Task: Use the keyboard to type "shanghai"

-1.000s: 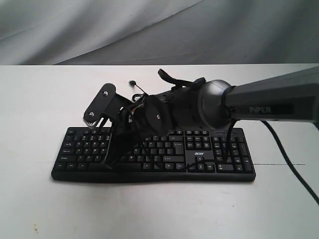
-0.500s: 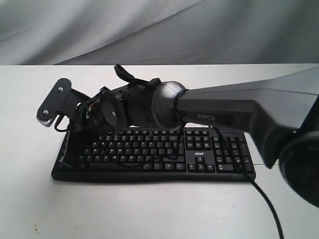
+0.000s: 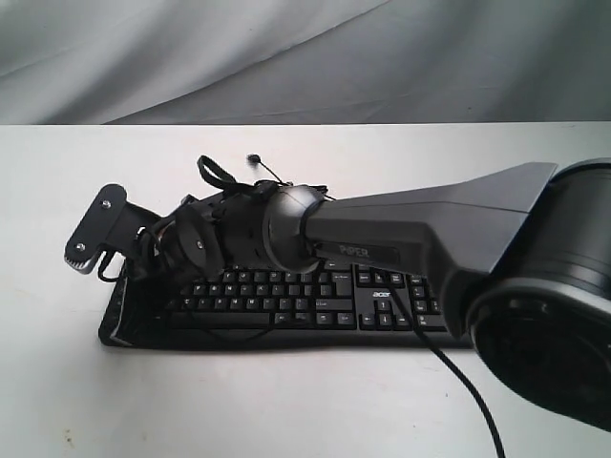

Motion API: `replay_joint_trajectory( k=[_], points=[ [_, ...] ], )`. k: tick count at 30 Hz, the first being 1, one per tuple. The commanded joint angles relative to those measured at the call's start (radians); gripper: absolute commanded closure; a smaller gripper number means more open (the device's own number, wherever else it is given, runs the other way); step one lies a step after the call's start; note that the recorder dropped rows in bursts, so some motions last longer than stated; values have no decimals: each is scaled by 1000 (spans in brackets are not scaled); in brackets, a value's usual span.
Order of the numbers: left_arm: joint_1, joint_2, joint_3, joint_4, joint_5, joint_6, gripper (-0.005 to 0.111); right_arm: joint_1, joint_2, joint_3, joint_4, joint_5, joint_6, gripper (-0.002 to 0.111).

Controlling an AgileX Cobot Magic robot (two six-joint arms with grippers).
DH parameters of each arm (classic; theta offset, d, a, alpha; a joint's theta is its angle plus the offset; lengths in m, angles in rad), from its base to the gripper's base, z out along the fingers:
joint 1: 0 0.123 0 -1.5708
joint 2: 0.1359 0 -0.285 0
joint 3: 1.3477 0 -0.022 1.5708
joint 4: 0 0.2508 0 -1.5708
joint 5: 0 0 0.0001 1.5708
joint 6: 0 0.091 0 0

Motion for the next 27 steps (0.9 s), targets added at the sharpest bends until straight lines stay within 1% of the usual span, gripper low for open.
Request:
replay_joint_trajectory(
  k=[1,20,27],
  points=[
    [-7,-4,5,-2,-10,-4,107,0,13,-8,1,-7,0,108],
    [-7,-4,5,-2,-10,-4,107,-3,39,-8,0,1,0,108],
    [-7,-4,5,-2,-10,-4,107,-5,8,-8,-17,14,2,108]
  ],
)
